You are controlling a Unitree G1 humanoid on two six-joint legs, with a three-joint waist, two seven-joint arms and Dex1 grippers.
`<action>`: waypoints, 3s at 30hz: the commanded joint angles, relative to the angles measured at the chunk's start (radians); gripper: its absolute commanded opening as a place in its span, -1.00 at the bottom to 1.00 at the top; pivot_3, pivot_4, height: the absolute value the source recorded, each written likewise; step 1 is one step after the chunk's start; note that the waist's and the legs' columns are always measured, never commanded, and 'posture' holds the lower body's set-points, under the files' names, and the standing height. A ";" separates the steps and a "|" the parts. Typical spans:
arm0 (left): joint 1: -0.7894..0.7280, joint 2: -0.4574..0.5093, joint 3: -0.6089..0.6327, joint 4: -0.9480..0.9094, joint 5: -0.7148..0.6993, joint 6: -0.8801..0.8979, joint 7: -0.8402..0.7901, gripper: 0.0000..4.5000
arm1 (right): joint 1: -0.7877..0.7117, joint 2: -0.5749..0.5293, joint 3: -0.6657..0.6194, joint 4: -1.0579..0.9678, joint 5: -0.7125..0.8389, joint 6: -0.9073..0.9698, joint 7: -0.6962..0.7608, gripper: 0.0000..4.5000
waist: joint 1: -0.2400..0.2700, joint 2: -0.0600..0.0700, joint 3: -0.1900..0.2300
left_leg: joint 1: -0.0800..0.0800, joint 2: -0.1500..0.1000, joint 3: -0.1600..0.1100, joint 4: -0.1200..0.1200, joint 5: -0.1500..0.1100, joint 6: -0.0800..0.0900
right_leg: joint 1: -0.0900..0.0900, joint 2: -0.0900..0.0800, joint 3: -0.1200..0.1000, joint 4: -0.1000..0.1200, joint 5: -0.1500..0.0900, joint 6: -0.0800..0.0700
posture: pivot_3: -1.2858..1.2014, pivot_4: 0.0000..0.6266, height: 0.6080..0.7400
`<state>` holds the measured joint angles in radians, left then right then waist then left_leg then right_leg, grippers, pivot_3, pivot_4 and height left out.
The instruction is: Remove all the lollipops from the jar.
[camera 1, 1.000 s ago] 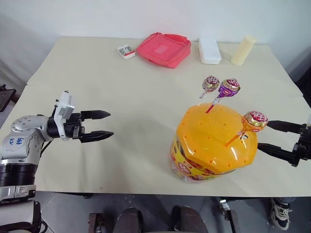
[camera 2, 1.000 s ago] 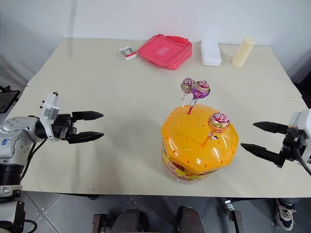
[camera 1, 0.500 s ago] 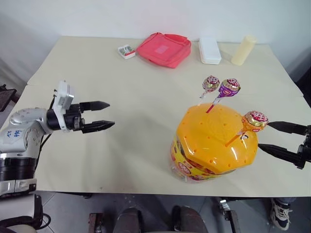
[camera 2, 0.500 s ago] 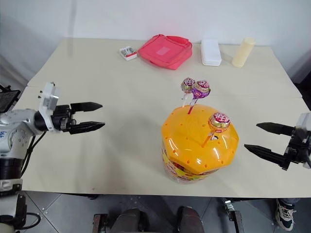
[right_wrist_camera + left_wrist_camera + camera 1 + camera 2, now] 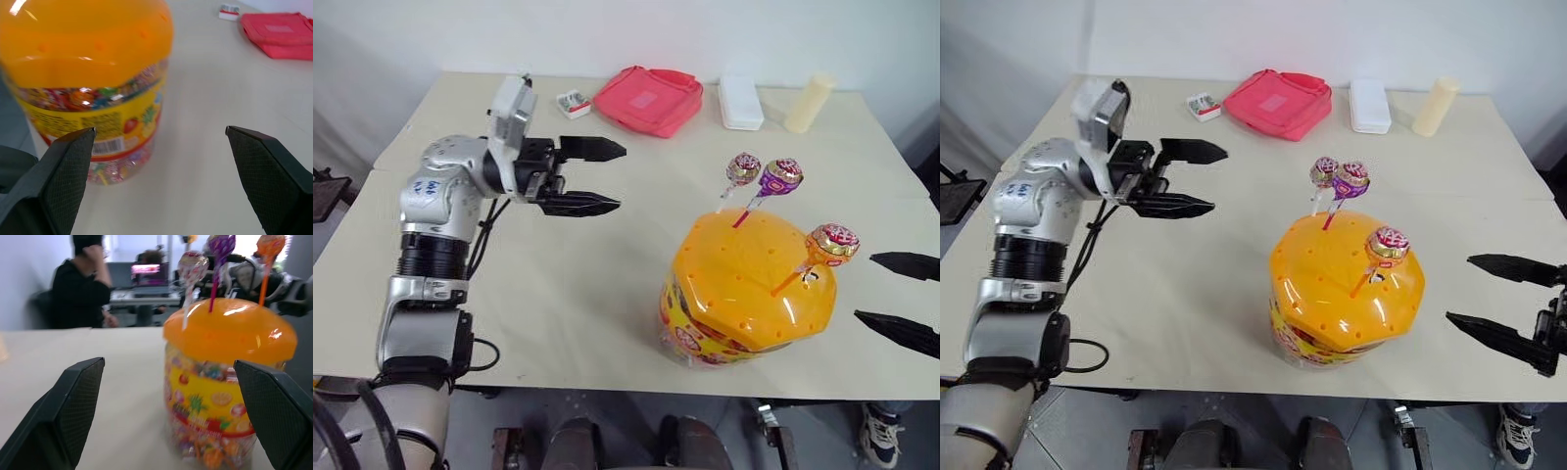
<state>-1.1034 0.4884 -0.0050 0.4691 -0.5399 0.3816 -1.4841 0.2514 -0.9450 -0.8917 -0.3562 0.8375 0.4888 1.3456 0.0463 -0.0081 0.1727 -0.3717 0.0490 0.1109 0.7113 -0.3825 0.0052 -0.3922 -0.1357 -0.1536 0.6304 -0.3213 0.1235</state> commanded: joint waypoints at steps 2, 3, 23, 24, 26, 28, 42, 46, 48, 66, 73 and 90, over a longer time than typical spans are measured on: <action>-0.103 -0.097 -0.022 0.100 0.027 -0.052 -0.026 1.00 | -0.001 0.020 -0.064 -0.080 0.085 0.016 -0.034 0.97 | 0.001 0.000 0.000 | 0.000 0.000 0.000 0.001 0.000 0.000 | 0.000 0.000 0.000 0.000 0.000 0.000 | 0.03 -0.52 1.00; -0.121 -0.122 -0.026 0.124 0.034 -0.059 -0.017 1.00 | 0.001 0.025 -0.073 -0.094 0.101 0.023 -0.044 0.97 | 0.002 0.000 0.000 | 0.000 0.000 0.000 0.001 0.000 0.000 | 0.000 0.000 0.000 0.000 0.000 0.000 | 0.03 -0.52 1.00; -0.239 -0.296 -0.099 0.231 0.140 -0.028 -0.052 1.00 | 0.116 0.104 -0.168 -0.224 0.161 0.003 -0.186 0.97 | 0.007 -0.001 0.001 | -0.002 0.000 -0.001 0.002 0.000 0.001 | 0.000 0.000 0.000 -0.001 0.000 0.001 | 0.03 -0.52 1.00; -0.238 -0.296 -0.101 0.228 0.140 -0.027 -0.053 1.00 | 0.119 0.105 -0.169 -0.225 0.162 0.002 -0.189 0.97 | 0.006 -0.001 0.001 | -0.002 0.000 -0.001 0.002 0.000 0.001 | 0.000 0.000 0.000 -0.001 0.000 0.001 | 0.03 -0.52 1.00; -0.235 -0.295 -0.106 0.220 0.141 -0.021 -0.055 1.00 | 0.124 0.107 -0.174 -0.230 0.166 0.000 -0.194 0.97 | 0.005 -0.001 0.001 | -0.002 0.000 -0.001 0.002 0.000 0.001 | 0.000 0.000 0.000 -0.001 0.000 0.001 | 0.03 -0.52 1.00; -0.237 -0.303 -0.110 0.219 0.142 -0.020 -0.051 1.00 | 0.129 0.112 -0.174 -0.235 0.165 -0.002 -0.205 0.97 | 0.005 -0.001 0.001 | -0.002 0.000 -0.001 0.002 0.000 0.001 | 0.000 0.000 0.000 -0.001 0.000 0.001 | 0.03 -0.52 1.00; -0.260 -0.327 -0.106 0.230 0.144 -0.045 -0.046 -0.24 | 0.125 0.117 -0.189 -0.245 0.221 -0.018 -0.208 1.00 | 0.007 -0.001 0.001 | -0.002 0.000 -0.001 0.002 0.000 0.001 | 0.000 0.000 0.000 -0.001 0.001 0.001 | 0.03 -0.52 1.00; -0.267 -0.319 -0.103 0.218 0.152 -0.062 -0.029 -0.81 | 0.127 0.102 -0.196 -0.239 0.250 -0.017 -0.178 1.00 | 0.007 -0.001 0.001 | -0.002 0.000 -0.001 0.002 0.000 0.001 | 0.000 0.000 0.000 -0.001 0.001 0.001 | 0.03 -0.52 1.00; -0.278 -0.315 -0.091 0.205 0.145 -0.056 -0.013 -0.98 | 0.119 0.094 -0.197 -0.237 0.266 -0.014 -0.173 1.00 | 0.006 -0.001 0.001 | -0.002 0.000 -0.001 0.002 0.000 0.001 | 0.000 0.000 0.000 -0.001 0.001 0.001 | 0.03 -0.52 1.00; -0.337 -0.058 -0.057 0.138 0.311 0.333 0.466 -0.98 | -0.019 -0.027 -0.105 -0.113 0.246 -0.003 -0.131 1.00 | 0.002 -0.001 0.000 | -0.002 0.000 -0.002 0.002 0.000 0.001 | 0.000 0.000 0.000 0.000 0.001 0.001 | 0.03 -0.52 1.00; -0.215 0.110 -0.105 0.135 0.453 0.708 0.711 -0.98 | -0.079 -0.059 -0.044 -0.053 0.198 -0.003 -0.105 1.00 | 0.002 -0.001 0.001 | -0.001 0.000 -0.002 0.003 0.000 0.001 | 0.000 0.000 0.000 0.001 0.000 0.001 | 0.03 -0.52 1.00; -0.051 0.332 -0.135 -0.046 0.461 1.145 0.897 0.58 | -0.308 -0.096 0.171 0.106 0.078 -0.028 -0.035 1.00 | 0.005 -0.005 0.003 | -0.002 0.000 -0.003 0.004 0.000 0.001 | -0.001 0.000 0.000 0.004 0.000 0.001 | 0.03 -0.52 1.00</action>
<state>-1.1252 0.7934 -0.1394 0.4820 -0.0651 1.5165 -0.5798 -0.0457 -1.0265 -0.7089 -0.2509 0.9193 0.4776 1.3010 0.0510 -0.0128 0.1755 -0.3739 0.0491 0.1084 0.7155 -0.3828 0.0059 -0.3934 -0.1358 -0.1531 0.6349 -0.3208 0.1243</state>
